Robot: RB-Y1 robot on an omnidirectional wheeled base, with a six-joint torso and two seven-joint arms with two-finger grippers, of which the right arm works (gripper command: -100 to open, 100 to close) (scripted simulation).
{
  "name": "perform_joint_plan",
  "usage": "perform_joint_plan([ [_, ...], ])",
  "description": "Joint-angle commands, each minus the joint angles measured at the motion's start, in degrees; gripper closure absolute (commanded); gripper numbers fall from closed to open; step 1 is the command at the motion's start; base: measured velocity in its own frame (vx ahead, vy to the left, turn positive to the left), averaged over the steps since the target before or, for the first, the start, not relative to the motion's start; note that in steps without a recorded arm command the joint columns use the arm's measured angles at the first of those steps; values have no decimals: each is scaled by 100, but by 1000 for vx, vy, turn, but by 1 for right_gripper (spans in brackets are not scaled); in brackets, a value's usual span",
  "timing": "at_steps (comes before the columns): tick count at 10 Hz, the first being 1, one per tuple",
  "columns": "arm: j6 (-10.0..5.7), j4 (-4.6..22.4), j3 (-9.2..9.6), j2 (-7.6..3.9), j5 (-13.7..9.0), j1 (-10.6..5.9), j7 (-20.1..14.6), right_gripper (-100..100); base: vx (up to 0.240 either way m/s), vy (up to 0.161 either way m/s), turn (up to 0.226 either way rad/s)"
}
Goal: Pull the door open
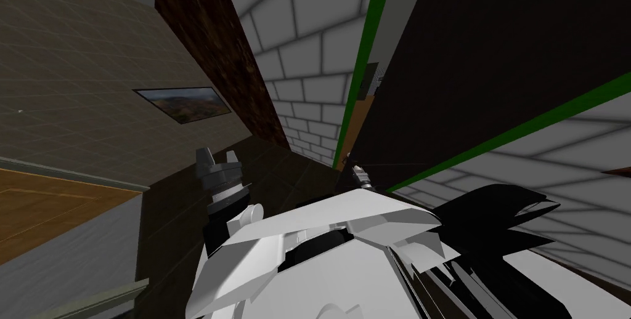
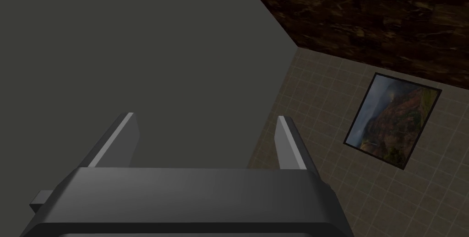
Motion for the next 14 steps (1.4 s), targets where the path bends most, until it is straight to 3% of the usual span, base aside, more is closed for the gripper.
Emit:
perform_joint_plan([
  [1,-138,51,110,-87,57,55,-129,100,-244,-31,154],
  [6,-451,149,363,-323,188,159,-435,100,-247,-25,135],
  [7,-377,99,328,-296,169,169,-370,100,-113,-17,29],
  [14,-988,424,677,-563,344,310,-788,100,-200,-43,139],
])
